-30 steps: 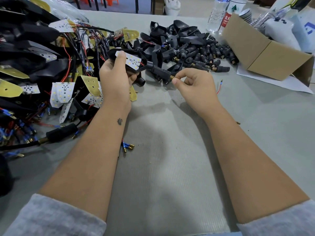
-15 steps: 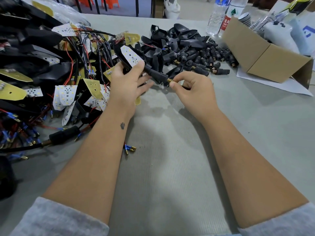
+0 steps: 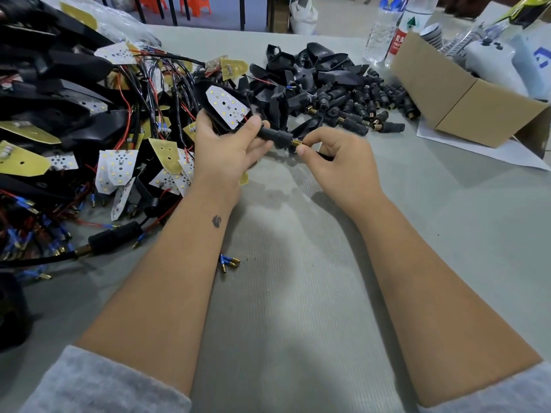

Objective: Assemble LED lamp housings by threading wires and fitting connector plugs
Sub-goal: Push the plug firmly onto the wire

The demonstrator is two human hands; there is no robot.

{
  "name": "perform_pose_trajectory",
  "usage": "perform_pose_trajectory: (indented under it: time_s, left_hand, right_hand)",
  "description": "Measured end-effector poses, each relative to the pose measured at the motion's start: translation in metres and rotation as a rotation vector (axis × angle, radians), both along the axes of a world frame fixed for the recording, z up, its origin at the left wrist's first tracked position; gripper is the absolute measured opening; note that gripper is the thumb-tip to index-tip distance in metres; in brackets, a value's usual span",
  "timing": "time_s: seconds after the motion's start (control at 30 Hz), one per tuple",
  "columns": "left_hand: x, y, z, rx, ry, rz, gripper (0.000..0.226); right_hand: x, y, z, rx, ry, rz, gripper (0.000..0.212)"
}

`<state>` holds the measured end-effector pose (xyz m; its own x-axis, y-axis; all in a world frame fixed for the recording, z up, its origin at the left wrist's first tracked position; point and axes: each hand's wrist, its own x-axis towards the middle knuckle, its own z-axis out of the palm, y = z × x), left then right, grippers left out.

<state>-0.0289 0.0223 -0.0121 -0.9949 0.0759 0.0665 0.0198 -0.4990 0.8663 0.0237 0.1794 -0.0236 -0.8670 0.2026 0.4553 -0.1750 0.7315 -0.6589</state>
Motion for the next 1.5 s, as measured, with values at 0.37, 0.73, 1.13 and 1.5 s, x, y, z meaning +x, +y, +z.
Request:
perform_pose_trajectory:
  time_s: [0.37, 0.73, 1.13, 1.5]
  left_hand:
    - [-0.0009, 0.0055, 0.0003, 0.158, -0.093, 0.068, 0.045]
    - [-0.0053, 0.0031, -0.0011, 0.098, -0.106, 0.013, 0.025]
    - [-0.0026, 0.0026, -0.0015, -0.026, -0.059, -0.011, 0.029]
    - [-0.0051, 0.0010, -0.0043, 0.007, -0.058, -0.024, 0.005]
  right_hand:
    - [-0.0018, -0.0071, 0.0012, -0.165, 0.002, 0.028, 0.014]
    - [-0.0017, -0.0079, -0.0003, -0.012, -0.034, -0.002, 0.017]
    - [-0.0028, -0.0093, -0.0014, -0.026, -0.027, -0.009, 0.016]
    - [-0.0020, -0.0093, -0.0008, -0.035, -0.071, 0.050, 0.012]
